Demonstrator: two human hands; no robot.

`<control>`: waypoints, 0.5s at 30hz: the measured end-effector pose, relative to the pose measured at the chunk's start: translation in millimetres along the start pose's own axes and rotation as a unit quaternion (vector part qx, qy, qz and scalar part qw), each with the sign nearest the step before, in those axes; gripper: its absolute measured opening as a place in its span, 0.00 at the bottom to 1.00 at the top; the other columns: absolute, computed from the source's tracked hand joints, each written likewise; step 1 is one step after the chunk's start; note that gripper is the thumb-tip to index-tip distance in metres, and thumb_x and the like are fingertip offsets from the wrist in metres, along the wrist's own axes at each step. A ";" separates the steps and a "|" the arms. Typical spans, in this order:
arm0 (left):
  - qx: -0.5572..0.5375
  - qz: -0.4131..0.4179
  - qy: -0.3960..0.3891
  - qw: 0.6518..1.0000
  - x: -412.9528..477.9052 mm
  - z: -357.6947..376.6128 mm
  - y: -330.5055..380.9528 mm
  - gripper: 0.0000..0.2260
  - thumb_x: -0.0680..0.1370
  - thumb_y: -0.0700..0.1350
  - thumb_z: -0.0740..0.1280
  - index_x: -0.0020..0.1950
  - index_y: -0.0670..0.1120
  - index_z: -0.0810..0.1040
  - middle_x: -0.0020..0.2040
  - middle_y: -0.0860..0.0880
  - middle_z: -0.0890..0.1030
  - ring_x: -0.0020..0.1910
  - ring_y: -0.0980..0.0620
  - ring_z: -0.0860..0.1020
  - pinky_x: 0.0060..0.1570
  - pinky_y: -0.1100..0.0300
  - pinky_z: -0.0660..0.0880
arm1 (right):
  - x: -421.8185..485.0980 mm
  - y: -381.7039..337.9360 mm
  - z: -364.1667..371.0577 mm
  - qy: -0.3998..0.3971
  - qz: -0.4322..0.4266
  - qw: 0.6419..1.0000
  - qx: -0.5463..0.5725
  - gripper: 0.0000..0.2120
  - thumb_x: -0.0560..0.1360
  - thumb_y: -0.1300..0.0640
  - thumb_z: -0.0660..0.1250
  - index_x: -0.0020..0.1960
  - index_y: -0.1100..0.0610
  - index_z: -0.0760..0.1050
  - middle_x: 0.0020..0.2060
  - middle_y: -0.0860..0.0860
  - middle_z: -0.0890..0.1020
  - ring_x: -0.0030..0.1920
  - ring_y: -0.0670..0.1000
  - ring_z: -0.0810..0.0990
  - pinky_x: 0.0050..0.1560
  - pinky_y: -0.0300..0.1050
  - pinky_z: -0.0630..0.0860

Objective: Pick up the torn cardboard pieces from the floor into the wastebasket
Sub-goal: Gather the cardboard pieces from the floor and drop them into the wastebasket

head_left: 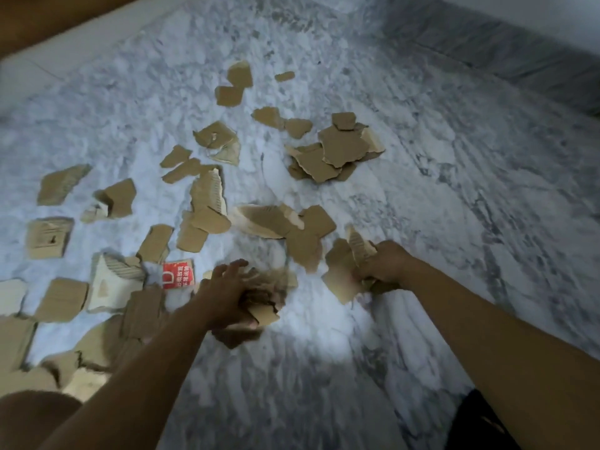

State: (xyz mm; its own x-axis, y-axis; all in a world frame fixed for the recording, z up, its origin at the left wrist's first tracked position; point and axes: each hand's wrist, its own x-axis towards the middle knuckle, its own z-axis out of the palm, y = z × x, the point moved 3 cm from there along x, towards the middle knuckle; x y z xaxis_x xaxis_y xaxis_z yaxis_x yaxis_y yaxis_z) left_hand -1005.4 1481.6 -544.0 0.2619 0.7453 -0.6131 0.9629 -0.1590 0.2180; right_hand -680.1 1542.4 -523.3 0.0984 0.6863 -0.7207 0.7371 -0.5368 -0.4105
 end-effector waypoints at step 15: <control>-0.246 -0.005 0.130 0.960 1.1 18.3 -4.7 0.30 0.68 0.50 0.77 0.62 0.55 0.63 0.50 0.54 0.80 0.48 0.53 0.80 0.47 0.54 0.79 | 36.2 -83.2 72.8 -0.009 -0.172 0.976 -0.132 0.35 0.64 0.51 0.80 0.68 0.48 0.72 0.56 0.52 0.81 0.55 0.57 0.81 0.52 0.53 0.82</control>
State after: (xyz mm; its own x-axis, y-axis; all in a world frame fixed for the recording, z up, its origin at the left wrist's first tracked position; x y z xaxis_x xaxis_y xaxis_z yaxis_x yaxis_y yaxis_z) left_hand -1008.5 1471.3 -559.5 0.1664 0.8923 -0.4196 0.8005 0.1263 0.5859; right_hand -786.5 1576.2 -555.8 -0.1959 0.7939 -0.5756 0.8713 -0.1284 -0.4736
